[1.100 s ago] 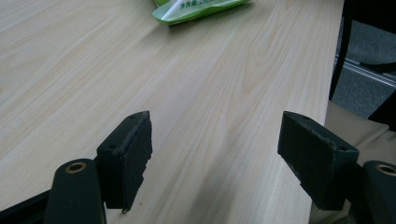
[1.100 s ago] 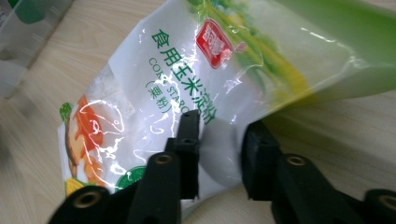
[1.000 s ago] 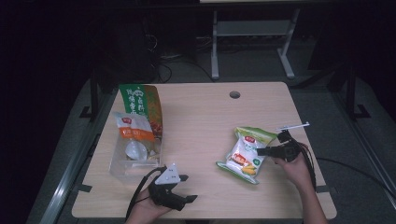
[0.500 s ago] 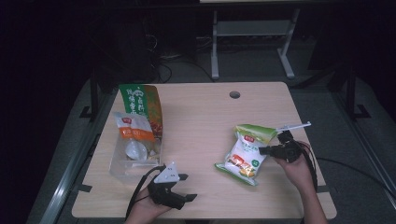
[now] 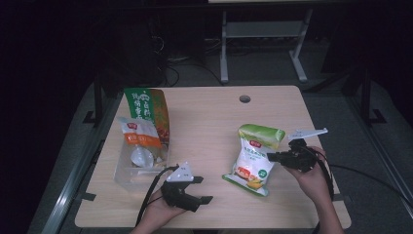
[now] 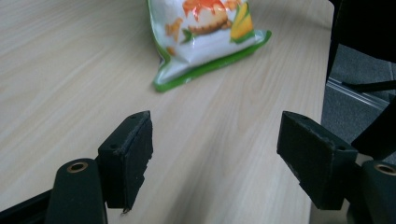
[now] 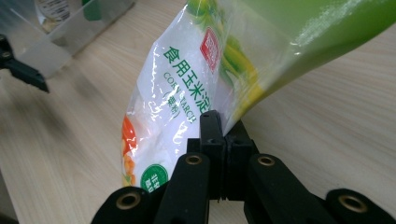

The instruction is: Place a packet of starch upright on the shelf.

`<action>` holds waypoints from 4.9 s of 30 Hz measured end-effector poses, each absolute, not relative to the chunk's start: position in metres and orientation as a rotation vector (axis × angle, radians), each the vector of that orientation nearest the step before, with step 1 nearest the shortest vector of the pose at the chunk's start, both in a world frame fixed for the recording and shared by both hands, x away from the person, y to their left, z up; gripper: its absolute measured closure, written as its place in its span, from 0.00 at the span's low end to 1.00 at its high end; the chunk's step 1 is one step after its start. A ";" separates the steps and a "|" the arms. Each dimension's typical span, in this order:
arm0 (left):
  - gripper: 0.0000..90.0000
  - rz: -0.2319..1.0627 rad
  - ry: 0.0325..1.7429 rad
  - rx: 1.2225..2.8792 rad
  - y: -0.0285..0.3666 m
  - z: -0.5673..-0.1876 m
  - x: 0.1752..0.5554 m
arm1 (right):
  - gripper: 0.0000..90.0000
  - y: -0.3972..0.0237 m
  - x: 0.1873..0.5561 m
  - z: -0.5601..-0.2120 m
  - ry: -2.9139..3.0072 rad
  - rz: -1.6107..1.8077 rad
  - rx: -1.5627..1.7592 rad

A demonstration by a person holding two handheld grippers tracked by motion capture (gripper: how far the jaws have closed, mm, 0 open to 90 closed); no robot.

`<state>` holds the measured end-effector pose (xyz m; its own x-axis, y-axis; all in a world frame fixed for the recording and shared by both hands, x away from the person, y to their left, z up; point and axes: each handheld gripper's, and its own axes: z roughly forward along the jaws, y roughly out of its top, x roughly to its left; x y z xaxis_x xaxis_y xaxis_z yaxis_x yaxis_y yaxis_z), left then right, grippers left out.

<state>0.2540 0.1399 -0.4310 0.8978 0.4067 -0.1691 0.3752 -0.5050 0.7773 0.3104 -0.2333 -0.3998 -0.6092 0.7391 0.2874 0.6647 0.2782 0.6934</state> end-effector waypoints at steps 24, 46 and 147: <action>0.51 -0.060 0.615 2.072 0.068 -0.413 0.331 | 0.98 -0.217 0.300 -0.387 2.478 1.311 1.132; 0.97 0.050 0.704 2.022 0.080 -0.401 0.335 | 0.99 -0.189 0.298 -0.375 2.448 1.340 1.000; 0.31 0.094 0.476 2.152 0.142 -0.434 0.209 | 0.98 -0.037 0.339 -0.258 2.683 1.300 0.843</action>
<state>0.2086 0.1418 -0.4341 0.9229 0.3696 -0.1076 0.3012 -0.5191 0.7999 0.3385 -0.0370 -0.2577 -0.8509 0.4896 0.1906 0.4531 0.5001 0.7380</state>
